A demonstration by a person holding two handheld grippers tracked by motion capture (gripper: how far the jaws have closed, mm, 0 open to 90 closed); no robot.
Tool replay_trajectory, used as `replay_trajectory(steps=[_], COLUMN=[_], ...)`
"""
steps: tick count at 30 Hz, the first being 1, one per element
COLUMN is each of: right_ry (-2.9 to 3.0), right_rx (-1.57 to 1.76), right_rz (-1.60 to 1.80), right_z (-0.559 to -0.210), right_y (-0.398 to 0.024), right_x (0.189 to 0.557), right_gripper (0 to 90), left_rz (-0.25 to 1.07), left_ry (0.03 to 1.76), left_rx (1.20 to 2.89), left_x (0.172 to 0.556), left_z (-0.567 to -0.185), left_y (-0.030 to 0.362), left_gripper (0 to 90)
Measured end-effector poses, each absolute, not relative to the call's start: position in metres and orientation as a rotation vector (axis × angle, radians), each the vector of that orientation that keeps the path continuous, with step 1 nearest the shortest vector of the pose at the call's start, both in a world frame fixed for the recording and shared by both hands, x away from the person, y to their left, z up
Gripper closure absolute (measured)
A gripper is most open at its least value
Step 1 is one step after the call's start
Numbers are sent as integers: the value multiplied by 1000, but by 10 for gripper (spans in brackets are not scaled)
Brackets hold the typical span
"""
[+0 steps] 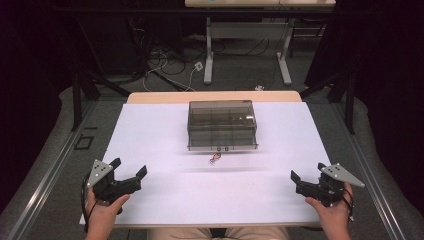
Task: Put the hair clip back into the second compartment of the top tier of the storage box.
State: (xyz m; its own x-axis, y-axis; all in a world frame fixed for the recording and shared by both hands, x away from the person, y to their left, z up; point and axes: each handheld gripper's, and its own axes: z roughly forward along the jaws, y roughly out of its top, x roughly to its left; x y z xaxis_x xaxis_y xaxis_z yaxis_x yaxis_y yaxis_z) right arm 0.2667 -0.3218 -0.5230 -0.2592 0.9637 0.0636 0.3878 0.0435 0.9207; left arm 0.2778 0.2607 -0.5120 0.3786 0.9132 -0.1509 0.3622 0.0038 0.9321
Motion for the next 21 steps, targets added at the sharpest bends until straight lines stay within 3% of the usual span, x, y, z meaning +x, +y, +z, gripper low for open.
replay_trajectory(steps=[21], right_ry=[1727], right_rx=[1347], right_rz=[1210], right_z=[-527], right_y=[-308], right_x=[267], right_gripper=[0], left_rz=[585], left_ry=[1173], left_rx=[1622], left_x=[281], left_z=[-518], left_y=[232], left_gripper=[75])
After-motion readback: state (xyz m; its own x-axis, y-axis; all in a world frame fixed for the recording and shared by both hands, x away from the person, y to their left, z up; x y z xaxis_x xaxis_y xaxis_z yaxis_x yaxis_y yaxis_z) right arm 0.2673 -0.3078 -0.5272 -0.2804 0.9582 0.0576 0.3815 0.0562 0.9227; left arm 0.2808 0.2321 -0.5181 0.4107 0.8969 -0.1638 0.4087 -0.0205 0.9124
